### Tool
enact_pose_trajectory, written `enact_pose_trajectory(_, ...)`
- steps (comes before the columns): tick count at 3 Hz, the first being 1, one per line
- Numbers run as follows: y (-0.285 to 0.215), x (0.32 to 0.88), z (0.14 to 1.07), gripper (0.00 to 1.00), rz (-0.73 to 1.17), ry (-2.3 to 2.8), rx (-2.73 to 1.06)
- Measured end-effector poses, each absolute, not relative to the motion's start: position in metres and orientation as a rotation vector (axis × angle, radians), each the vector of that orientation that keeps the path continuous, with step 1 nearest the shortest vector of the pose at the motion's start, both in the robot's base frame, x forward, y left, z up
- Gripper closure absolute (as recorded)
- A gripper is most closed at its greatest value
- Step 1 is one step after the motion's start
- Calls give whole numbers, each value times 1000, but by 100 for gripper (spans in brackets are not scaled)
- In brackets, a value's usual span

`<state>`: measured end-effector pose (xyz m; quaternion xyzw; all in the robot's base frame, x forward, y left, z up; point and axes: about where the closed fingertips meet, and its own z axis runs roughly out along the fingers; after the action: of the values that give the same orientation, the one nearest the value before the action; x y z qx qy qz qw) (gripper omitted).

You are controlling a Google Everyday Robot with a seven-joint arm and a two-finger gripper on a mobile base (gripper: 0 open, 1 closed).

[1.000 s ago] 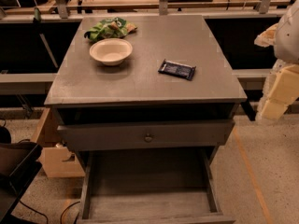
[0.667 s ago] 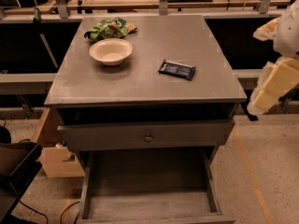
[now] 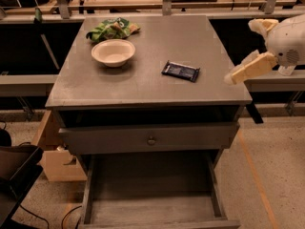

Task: Place rxbar blueberry into middle drawer

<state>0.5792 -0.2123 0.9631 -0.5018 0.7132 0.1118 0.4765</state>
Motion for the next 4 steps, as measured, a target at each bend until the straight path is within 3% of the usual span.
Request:
enact_pose_trajectory(1,-201,626,969,0,400,1560,-1041)
enact_pose_trajectory(4,-169,665,920,0,508,1611,-1035)
